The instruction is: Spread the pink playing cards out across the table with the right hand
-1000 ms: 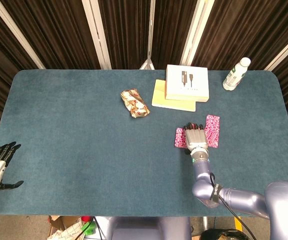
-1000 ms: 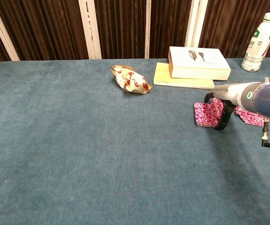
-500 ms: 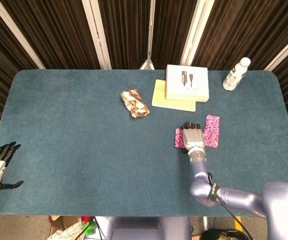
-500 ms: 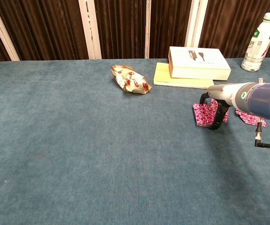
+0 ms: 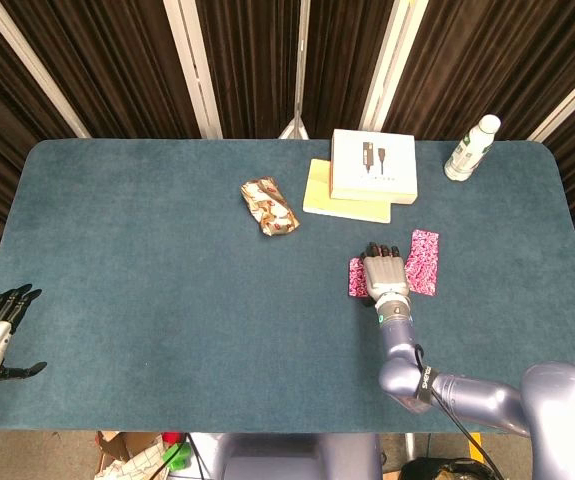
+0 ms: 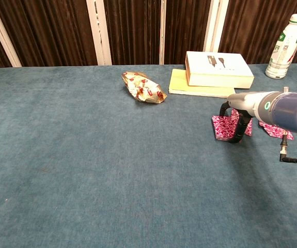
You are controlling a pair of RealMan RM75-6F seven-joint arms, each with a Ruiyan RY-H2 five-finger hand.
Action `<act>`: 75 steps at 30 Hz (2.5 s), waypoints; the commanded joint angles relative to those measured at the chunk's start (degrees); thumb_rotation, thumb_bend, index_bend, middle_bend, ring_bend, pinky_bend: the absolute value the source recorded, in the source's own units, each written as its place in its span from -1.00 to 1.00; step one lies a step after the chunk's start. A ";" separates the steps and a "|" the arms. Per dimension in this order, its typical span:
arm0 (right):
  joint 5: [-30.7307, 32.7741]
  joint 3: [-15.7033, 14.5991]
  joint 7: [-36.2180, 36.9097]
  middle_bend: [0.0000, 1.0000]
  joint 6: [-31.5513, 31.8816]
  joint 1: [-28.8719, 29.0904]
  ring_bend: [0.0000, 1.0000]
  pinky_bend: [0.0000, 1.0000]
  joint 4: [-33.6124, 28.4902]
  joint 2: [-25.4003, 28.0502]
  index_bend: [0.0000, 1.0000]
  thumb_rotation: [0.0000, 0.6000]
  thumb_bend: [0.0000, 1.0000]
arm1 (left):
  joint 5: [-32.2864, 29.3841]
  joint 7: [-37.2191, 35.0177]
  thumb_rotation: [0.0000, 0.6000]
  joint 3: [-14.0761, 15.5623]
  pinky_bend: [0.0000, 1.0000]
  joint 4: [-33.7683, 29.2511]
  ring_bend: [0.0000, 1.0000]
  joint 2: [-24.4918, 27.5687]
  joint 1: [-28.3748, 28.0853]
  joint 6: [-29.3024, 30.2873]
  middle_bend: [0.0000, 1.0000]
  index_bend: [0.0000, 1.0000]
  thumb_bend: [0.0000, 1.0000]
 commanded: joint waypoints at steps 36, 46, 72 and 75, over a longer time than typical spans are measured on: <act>-10.99 -3.04 1.31 -0.77 8.96 -2.05 -1.00 -1.00 -15.47 -3.10 0.16 1.00 -0.36 | 0.84 -0.59 1.00 -0.02 -1.00 0.52 -1.00 -0.24 0.10 0.78 -1.00 -1.00 -0.98; -11.15 -3.50 -1.66 -1.00 10.73 -1.13 -1.00 -1.00 -15.82 -5.97 -0.68 1.00 -0.37 | 0.68 -1.17 1.00 -0.14 -1.00 0.74 -1.00 -0.17 0.05 0.70 -1.00 -1.00 -0.98; -34.73 -16.33 6.90 -1.00 23.50 -13.94 -1.00 -1.00 -32.07 16.72 -1.00 1.00 -0.37 | 1.21 0.40 1.00 -0.50 -1.00 1.61 -1.00 -1.06 1.30 3.93 -1.00 -1.00 -0.98; -44.31 -20.98 14.12 -1.00 27.34 -19.45 -1.00 -1.00 -31.66 22.54 -1.00 1.00 -0.37 | 1.80 1.08 1.00 -0.60 -1.00 1.81 -1.00 -1.54 1.85 5.50 -1.00 -1.00 -0.98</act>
